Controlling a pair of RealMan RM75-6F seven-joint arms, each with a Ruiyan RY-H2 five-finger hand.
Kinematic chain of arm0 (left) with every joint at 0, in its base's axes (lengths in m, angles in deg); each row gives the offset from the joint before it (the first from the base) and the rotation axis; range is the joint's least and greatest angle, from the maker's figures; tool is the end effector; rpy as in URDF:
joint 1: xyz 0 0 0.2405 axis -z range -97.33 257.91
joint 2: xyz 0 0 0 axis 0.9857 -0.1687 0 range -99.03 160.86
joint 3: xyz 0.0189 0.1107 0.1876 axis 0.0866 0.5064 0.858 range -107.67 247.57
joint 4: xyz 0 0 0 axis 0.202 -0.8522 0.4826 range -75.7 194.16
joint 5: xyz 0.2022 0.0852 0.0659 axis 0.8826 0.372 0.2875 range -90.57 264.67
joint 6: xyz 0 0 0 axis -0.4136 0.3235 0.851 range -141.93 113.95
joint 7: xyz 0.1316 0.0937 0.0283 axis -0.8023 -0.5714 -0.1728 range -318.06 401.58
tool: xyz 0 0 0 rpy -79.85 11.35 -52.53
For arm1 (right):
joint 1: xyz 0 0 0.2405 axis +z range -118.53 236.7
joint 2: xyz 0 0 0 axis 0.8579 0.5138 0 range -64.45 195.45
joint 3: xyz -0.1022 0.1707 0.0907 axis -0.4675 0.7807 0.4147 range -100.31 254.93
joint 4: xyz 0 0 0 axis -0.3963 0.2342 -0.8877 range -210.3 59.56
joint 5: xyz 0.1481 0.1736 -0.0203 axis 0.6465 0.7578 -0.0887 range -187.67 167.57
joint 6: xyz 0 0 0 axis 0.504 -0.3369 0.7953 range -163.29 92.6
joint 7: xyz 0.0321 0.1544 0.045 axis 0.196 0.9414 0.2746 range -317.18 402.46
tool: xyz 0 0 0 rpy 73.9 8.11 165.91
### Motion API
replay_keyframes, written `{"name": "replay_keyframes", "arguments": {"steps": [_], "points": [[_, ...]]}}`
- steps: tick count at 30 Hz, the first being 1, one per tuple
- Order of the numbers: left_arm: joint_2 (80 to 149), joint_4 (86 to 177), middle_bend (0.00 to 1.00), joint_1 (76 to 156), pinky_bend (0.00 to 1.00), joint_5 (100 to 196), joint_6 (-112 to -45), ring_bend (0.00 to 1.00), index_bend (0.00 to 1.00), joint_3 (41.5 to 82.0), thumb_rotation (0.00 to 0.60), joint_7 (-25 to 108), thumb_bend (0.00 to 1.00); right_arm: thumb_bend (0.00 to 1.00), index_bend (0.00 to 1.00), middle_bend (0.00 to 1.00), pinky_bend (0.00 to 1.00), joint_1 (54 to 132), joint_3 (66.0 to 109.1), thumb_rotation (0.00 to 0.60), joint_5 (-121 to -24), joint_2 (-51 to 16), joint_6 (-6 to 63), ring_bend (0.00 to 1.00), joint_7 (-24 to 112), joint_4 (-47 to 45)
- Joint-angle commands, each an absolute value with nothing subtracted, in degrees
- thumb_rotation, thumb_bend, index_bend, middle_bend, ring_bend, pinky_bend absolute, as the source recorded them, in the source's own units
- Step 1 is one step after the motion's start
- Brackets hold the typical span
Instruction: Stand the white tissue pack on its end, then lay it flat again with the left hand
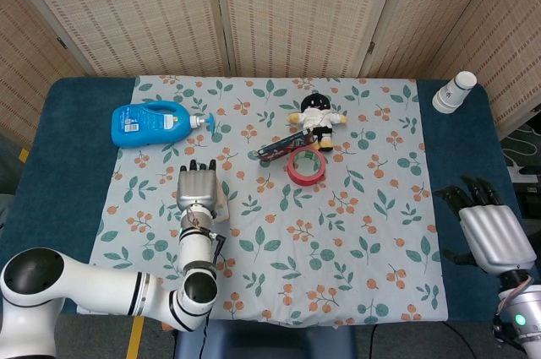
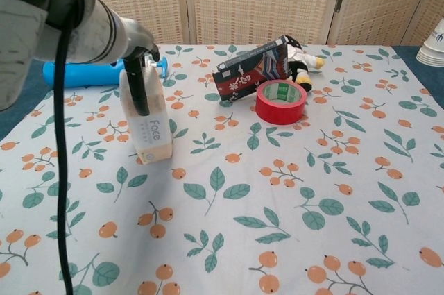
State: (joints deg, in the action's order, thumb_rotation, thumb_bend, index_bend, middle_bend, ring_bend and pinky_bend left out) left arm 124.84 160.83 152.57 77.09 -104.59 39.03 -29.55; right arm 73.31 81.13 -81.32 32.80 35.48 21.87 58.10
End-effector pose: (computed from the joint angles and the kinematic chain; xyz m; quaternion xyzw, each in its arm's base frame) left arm 0.0061 0.3320 -0.0152 -0.6692 -0.4581 -0.1370 0.5688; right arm -0.1785 -0.2127 0.1672 0.6695 -0.3983 0.2722 0.5648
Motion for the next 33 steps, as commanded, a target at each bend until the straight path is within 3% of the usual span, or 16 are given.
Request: {"name": "replay_keyframes", "arguments": {"steps": [1, 16, 25, 33], "points": [[124.78, 161.09, 0.19, 152.14, 0.15, 77.87, -104.48, 0.04, 0.09, 39.38, 0.6, -29.22, 0.19, 0.06, 0.2, 0.17, 0.0, 73.33, 81.12, 0.6, -81.21, 32.71, 35.5, 0.0, 21.74, 58.14], [125.54, 161.18, 0.37, 150.67, 0.21, 81.43, -104.23, 0.19, 0.32, 41.4, 0.6, -28.66, 0.26, 0.06, 0.2, 0.17, 0.0, 73.62, 81.16, 0.6, -80.54, 32.55, 35.28, 0.0, 21.44, 58.04], [124.13, 164.6, 0.43, 150.57, 0.25, 84.13, -104.39, 0.23, 0.37, 38.73, 0.6, -26.88, 0.27, 0.06, 0.2, 0.17, 0.0, 73.91, 81.19, 0.6, -79.96, 32.28, 35.05, 0.0, 21.01, 57.89], [122.61, 169.7, 0.45, 146.96, 0.28, 94.37, -103.4, 0.25, 0.39, 37.98, 0.6, -15.74, 0.28, 0.05, 0.2, 0.17, 0.0, 73.88, 81.04, 0.6, -80.1, 32.0, 35.28, 0.0, 20.43, 58.06]]}}
